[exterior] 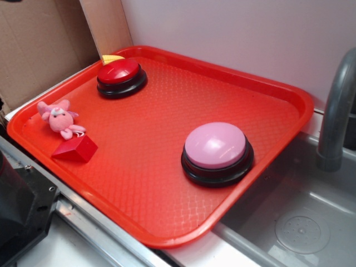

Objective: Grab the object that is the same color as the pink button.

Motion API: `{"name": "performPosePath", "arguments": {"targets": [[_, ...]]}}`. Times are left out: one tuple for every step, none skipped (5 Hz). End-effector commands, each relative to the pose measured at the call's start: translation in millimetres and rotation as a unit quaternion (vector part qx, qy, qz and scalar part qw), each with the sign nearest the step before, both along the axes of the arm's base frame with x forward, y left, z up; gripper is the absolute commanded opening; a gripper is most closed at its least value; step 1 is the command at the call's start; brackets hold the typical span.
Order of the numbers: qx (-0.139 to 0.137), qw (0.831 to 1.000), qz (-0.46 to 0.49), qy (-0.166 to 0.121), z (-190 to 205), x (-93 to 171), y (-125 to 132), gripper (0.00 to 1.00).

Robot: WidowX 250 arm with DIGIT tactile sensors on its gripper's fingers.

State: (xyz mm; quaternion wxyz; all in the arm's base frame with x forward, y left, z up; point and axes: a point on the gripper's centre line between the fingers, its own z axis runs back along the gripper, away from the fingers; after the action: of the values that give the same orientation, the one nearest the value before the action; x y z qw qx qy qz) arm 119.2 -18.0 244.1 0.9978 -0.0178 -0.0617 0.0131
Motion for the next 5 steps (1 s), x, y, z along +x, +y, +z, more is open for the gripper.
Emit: {"name": "performPosePath", "arguments": {"targets": [[0.000, 1.000, 0.000, 0.000, 0, 0, 0, 1.00], [-0.026, 0.994, 0.102, -0.027, -20, 6, 24, 1.00], [-0.056, 0.972, 0.225, -0.040, -50, 11, 48, 1.00], [-0.019, 0.938, 0.344, -0.040, -79, 13, 70, 1.00], [-0.039, 0.890, 0.454, -0.033, -108, 9, 86, 1.00]]}}
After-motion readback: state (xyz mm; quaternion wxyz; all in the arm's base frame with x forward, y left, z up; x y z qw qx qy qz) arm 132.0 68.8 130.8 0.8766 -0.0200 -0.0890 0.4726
